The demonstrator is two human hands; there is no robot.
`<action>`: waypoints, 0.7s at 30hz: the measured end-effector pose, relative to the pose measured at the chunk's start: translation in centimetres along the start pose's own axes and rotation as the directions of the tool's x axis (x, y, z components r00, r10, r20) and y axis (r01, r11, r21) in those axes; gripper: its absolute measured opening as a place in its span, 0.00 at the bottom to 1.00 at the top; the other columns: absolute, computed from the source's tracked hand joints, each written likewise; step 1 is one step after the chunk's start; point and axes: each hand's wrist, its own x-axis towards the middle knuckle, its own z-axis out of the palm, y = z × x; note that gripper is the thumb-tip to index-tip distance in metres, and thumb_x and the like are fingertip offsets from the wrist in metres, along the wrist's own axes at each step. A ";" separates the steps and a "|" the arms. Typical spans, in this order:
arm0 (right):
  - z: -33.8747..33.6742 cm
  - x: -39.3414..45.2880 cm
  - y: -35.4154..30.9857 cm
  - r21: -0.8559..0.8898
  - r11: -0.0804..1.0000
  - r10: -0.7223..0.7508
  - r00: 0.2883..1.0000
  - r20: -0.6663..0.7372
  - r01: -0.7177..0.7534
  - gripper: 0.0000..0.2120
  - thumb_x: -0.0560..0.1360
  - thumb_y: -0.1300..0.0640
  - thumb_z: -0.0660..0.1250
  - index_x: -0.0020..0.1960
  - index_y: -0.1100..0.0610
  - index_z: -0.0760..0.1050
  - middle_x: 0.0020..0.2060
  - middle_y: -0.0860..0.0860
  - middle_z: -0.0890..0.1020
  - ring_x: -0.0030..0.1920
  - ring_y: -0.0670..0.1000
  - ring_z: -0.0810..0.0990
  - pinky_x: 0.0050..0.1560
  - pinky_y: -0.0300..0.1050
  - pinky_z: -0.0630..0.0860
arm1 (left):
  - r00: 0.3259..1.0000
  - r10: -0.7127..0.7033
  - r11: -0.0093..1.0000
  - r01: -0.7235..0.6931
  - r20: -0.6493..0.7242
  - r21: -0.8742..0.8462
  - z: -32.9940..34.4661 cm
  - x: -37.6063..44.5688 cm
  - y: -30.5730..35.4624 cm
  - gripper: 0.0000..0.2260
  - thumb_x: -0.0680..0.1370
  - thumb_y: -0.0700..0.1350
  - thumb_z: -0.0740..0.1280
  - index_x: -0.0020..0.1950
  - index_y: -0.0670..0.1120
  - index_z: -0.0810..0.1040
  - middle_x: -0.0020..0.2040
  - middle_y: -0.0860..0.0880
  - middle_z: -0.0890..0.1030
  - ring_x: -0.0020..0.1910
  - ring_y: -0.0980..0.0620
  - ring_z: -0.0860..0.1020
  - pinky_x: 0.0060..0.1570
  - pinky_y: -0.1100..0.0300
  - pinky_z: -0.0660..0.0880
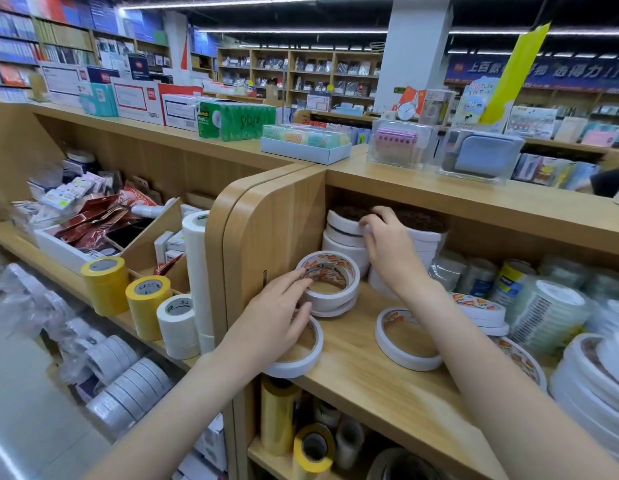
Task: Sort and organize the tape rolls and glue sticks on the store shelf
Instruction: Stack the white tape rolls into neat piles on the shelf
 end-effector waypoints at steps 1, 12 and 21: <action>-0.1 -0.4 0.1 0.019 0.999 -0.033 0.999 -0.014 0.033 0.10 0.77 0.67 0.59 0.55 0.66 0.75 0.62 0.61 0.71 0.53 0.59 0.76 0.51 0.48 0.73 | 1.000 -0.012 1.000 0.012 -0.004 -0.005 0.0 0.0 -0.1 0.19 0.81 0.45 0.59 0.72 0.45 0.66 0.72 0.51 0.65 0.71 0.56 0.62 0.69 0.67 0.55; -1.1 -2.4 0.0 0.355 0.927 -0.011 0.934 0.356 -0.125 0.19 0.81 0.59 0.54 0.71 0.55 0.62 0.63 0.51 0.74 0.62 0.48 0.72 0.59 0.36 0.67 | 0.996 -0.085 0.981 0.087 0.015 -0.173 -0.3 1.2 0.6 0.24 0.81 0.41 0.56 0.76 0.48 0.54 0.72 0.52 0.65 0.64 0.55 0.71 0.57 0.70 0.64; -1.6 -4.2 1.0 0.237 0.970 -0.131 0.932 0.337 0.050 0.09 0.76 0.62 0.64 0.55 0.58 0.78 0.54 0.52 0.79 0.51 0.48 0.75 0.45 0.29 0.66 | 0.999 -0.032 0.993 0.033 0.006 -0.111 -0.8 0.5 0.8 0.26 0.79 0.39 0.59 0.76 0.46 0.55 0.75 0.50 0.61 0.72 0.56 0.60 0.67 0.69 0.55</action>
